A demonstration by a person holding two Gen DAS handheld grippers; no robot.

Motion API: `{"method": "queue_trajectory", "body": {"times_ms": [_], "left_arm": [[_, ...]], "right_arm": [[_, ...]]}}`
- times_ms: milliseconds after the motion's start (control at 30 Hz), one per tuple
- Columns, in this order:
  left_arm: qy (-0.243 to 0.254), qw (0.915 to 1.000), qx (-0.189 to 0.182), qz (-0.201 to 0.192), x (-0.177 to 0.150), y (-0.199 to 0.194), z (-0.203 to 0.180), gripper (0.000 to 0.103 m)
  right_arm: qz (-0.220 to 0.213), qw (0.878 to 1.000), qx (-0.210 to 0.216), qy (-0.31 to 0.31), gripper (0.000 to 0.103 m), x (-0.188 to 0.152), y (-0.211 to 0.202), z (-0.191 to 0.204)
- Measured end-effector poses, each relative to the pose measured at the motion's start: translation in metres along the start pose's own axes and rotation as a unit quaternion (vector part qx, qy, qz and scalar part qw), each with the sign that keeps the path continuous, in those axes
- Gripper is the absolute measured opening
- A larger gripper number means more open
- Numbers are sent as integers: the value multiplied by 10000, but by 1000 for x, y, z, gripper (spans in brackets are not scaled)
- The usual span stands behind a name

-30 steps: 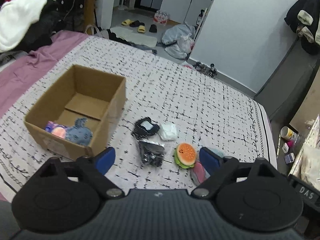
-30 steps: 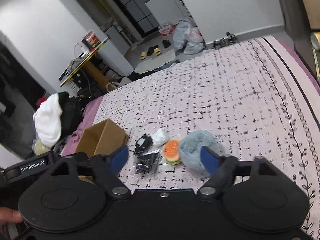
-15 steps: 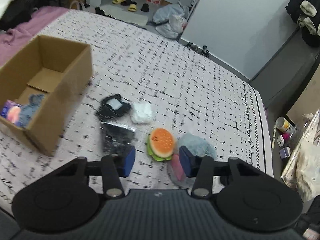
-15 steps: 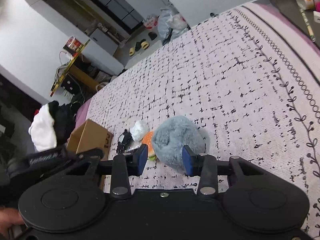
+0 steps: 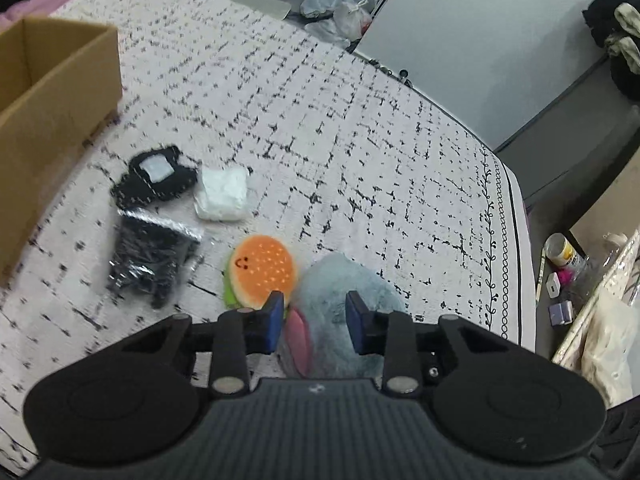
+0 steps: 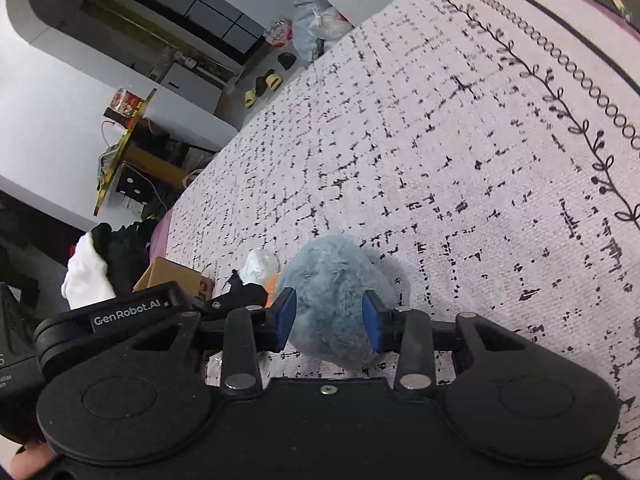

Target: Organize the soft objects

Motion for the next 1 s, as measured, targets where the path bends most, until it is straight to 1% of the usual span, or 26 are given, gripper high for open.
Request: {"method": "queue_trajectory", "body": {"times_ms": [67,167,200,267,333,433,500,533,567,667,767,867,1000], "left_arm": [[-122,9999,-37,20,-2,5,1,32],[-314,9995,-80,2,-7,15,6,32],[-443,9990,-62,37,-9,18,9,32],[-749,9970,-178,89,-14,23,14,31],[-684,9976,-129,51,-17,25,14,29],[-685,9976,-58,21,-18,23,14,21],[-727,9973,-59,33,-17,20,14,19],[-742,9972,-81,42,-17,18,14,18],[-731,9973,-101,51,-17,14,14,18],[-555,9983,-152,-6,-16,0,10,18],[-477,9984,-310,23,-18,-14,9,18],[-390,9986,-344,39,-20,-28,8,18],[-275,9991,-336,35,-22,-45,8,18]], "right_arm": [[55,9999,-20,132,30,0,6,-3],[106,9996,-30,271,30,-3,14,-7],[94,9996,-32,267,30,-2,15,-7],[76,9996,-32,257,30,-2,16,-8],[99,9996,-40,246,31,-3,18,-10],[114,9997,-67,194,31,-6,19,-10],[91,9999,-71,126,29,-7,16,-7],[74,9999,-65,101,24,-7,15,-5],[65,9999,-58,79,20,-8,13,-4],[121,9995,149,259,17,-11,0,-2],[11,9997,212,135,16,-15,-15,3],[-34,9997,225,85,15,-21,-27,9],[-145,9998,135,-84,15,-32,-41,22]]}}
Point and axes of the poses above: each gripper's, at about its wrist camera, not at the fingertips, and y roughly the way its jaws point, z to its left, x to its top, the point moved 6 cm from there along y, roughly the way its jaws point, and after that the axes turned 8 degrees about -x, right-handed, at the moved point
